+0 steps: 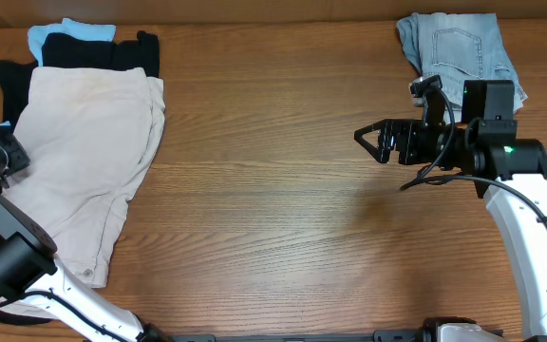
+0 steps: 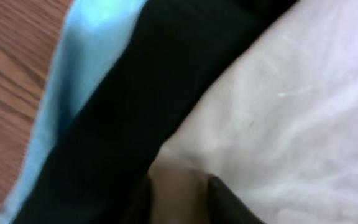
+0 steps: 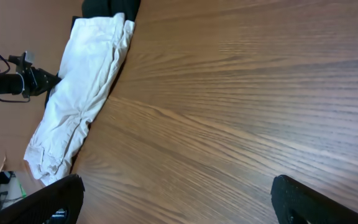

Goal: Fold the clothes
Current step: 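Move the left gripper to the beige shorts on the pile and grasp, then lift the beige shorts with the left gripper and drag them onto the table center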

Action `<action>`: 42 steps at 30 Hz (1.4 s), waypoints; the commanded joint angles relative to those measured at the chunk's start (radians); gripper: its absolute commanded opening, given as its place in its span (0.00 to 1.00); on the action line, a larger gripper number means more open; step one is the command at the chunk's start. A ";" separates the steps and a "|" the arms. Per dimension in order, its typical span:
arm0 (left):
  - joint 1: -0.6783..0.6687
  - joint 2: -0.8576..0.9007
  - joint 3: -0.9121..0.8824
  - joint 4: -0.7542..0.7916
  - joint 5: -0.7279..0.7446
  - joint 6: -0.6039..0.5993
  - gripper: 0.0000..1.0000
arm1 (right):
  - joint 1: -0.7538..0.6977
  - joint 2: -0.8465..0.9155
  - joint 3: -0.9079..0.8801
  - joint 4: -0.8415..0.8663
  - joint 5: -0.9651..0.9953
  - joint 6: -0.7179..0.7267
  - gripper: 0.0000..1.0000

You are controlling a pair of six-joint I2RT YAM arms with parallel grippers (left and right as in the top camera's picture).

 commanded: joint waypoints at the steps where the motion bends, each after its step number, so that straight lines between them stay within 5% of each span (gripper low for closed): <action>1: -0.003 0.007 0.016 -0.020 0.100 -0.006 0.20 | 0.004 -0.005 0.010 0.011 0.003 0.000 1.00; 4: -0.004 0.007 0.016 -0.035 0.099 -0.058 0.04 | 0.004 -0.005 0.010 0.014 0.003 0.000 1.00; 9: -0.005 -0.003 0.044 -0.107 0.169 -0.196 0.04 | 0.004 -0.005 0.010 0.023 0.003 0.000 1.00; 20: -0.075 -0.130 0.207 -0.449 0.725 -0.244 0.04 | -0.010 -0.005 0.010 0.106 -0.002 0.092 1.00; 28: -0.336 -0.298 0.207 -0.551 0.632 -0.187 0.04 | -0.097 -0.008 0.024 0.132 -0.125 0.138 1.00; 42: -1.090 -0.282 0.205 -0.410 0.357 -0.226 0.04 | -0.469 -0.061 0.122 0.010 -0.179 0.138 0.99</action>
